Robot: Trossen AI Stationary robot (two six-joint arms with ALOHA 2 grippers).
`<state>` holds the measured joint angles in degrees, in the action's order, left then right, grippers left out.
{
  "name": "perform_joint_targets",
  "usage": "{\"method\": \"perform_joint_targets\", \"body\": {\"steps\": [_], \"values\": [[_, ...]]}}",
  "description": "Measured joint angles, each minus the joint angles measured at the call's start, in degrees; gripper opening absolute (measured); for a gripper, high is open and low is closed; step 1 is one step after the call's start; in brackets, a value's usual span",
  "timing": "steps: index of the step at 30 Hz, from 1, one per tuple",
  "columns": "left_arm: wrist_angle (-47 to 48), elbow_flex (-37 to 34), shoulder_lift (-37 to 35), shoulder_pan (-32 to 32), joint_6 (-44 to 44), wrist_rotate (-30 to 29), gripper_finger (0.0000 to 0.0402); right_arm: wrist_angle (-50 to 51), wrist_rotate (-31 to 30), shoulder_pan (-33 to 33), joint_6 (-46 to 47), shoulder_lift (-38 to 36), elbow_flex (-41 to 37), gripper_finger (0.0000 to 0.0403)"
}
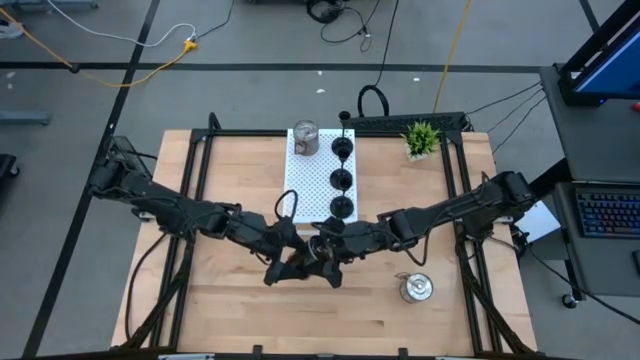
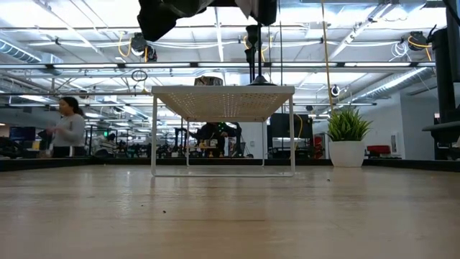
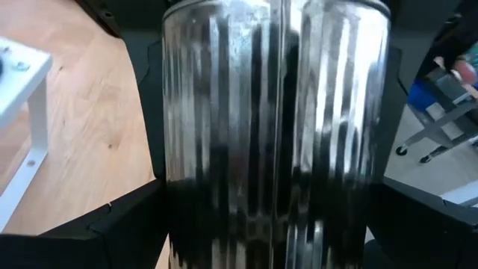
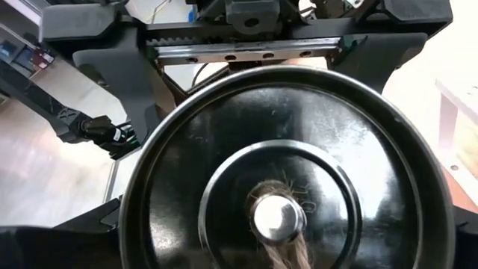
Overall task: Pick & Place candle stick holders
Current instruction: Put the top brown scented candle on the shelf aligned with the brown scented candle
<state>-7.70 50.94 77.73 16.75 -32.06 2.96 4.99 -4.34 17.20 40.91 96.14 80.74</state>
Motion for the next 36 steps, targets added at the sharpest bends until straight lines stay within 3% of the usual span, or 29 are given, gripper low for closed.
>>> {"method": "perform_joint_targets", "body": {"steps": [14, 36], "values": [[-0.1, 0.3, 0.4, -0.1, -0.5, 1.3, 0.04, -0.5, 1.5, -0.8, 0.6, 0.3, 0.0, 0.0349], [0.5, 0.3, 0.4, -0.1, 0.9, -1.5, 0.0399, -0.8, 1.4, -0.9, 0.3, 0.3, -0.1, 0.0349]]}}
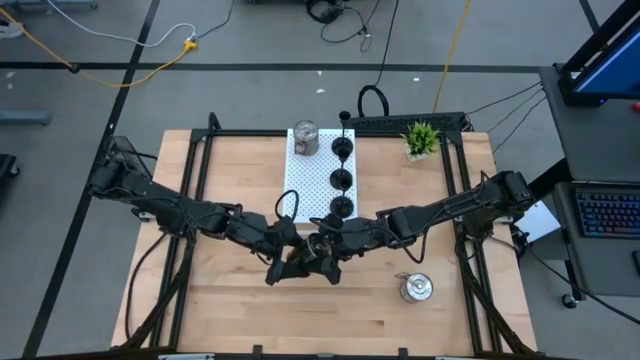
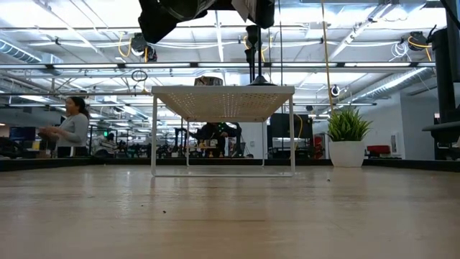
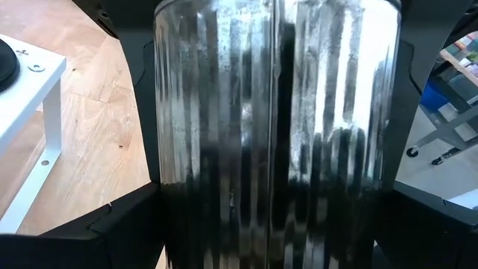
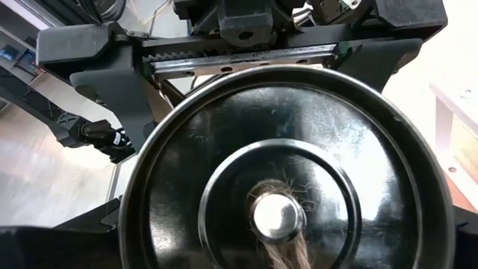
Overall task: Pick & Place candle stick holders
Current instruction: Put the top brown scented candle on the shelf aligned with the brown scented candle
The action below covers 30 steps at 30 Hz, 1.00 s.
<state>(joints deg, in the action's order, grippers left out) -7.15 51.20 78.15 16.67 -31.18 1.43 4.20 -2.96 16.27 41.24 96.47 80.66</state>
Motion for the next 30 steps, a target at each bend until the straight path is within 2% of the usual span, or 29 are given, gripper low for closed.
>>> {"method": "perform_joint_targets", "body": {"steps": [18, 30], "values": [[-0.7, 0.0, 0.9, -0.1, -1.4, -0.2, 0.0399, 0.1, 0.3, 0.0, -0.1, 0.0, 0.0, 0.0349], [-6.2, 0.0, 6.3, -1.7, -3.3, 4.6, 0.0399, 0.4, 0.4, -0.5, -0.1, 0.1, -0.1, 0.0349]]}}
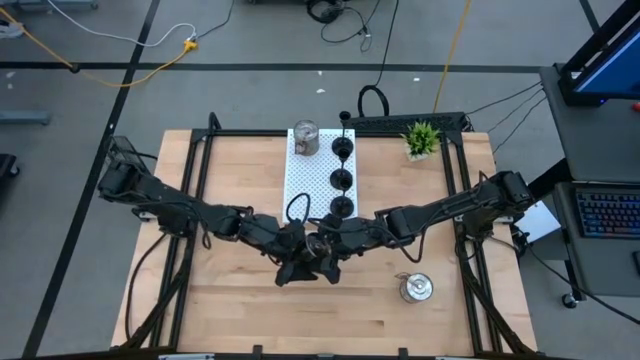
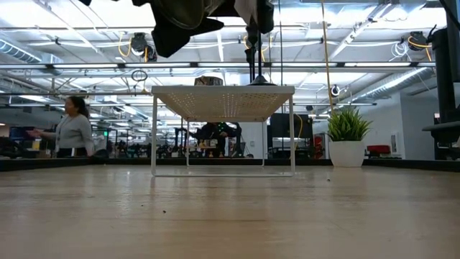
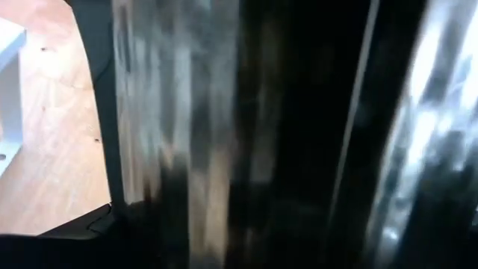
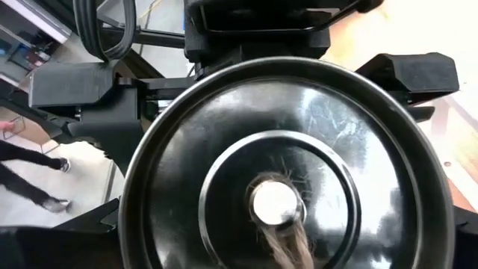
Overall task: Pick & Place candle stick holders
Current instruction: Put the top brown scented candle on the shelf aligned with the brown scented candle
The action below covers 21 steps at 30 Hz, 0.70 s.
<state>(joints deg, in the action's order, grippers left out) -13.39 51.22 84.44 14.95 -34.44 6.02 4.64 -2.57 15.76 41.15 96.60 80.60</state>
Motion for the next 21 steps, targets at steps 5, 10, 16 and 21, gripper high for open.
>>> {"method": "perform_joint_targets", "body": {"steps": [5, 10, 16, 21], "values": [[0.7, 0.0, 0.0, -0.4, 0.2, 0.0, 0.0399, 0.2, -0.1, -0.1, 0.1, 0.0, 0.0, 0.0349], [1.2, 0.1, 0.0, -0.4, 0.8, 0.0, 0.0376, 0.1, 0.2, -0.3, 0.3, 0.0, 0.0, 0.0349], [1.8, 0.1, 0.0, -0.4, 1.1, 0.8, 0.0348, -0.1, 0.1, -0.4, 0.4, 0.0, 0.0, 0.037], [2.0, 0.0, 0.1, -0.4, 0.0, 1.1, 0.0348, 0.1, -0.3, -0.4, 0.0, 0.0, 0.0, 0.039]]}}
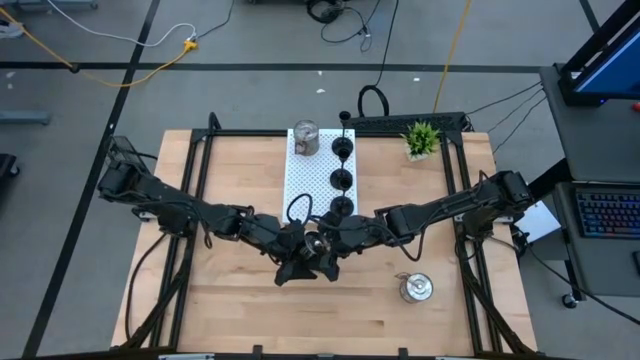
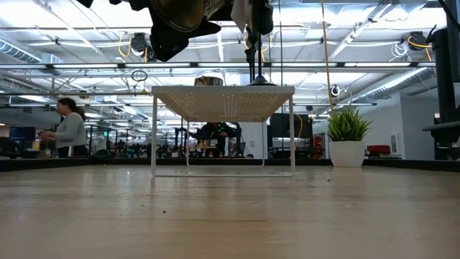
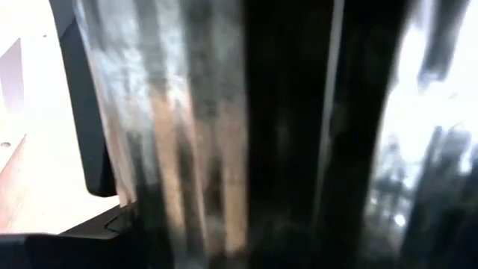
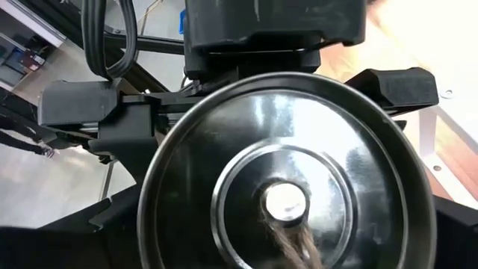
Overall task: Pick & Place candle stick holders
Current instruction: Put the top brown scented candle on the shelf aligned with the brown scented candle
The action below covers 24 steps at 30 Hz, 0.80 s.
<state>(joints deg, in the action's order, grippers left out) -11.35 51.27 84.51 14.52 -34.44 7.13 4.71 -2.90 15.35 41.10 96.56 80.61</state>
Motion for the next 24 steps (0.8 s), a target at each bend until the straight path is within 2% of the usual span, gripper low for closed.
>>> {"method": "perform_joint_targets", "body": {"steps": [10, 24], "values": [[-0.3, 0.0, 0.0, 0.3, -0.1, -0.4, 0.0348, -0.2, 0.0, 0.0, 0.4, -0.3, 0.0, 0.0377], [0.8, 0.0, 0.1, 3.4, -0.6, -5.3, 0.0347, -0.2, -0.2, -0.1, 0.2, -2.5, 0.2, 0.0377]]}}
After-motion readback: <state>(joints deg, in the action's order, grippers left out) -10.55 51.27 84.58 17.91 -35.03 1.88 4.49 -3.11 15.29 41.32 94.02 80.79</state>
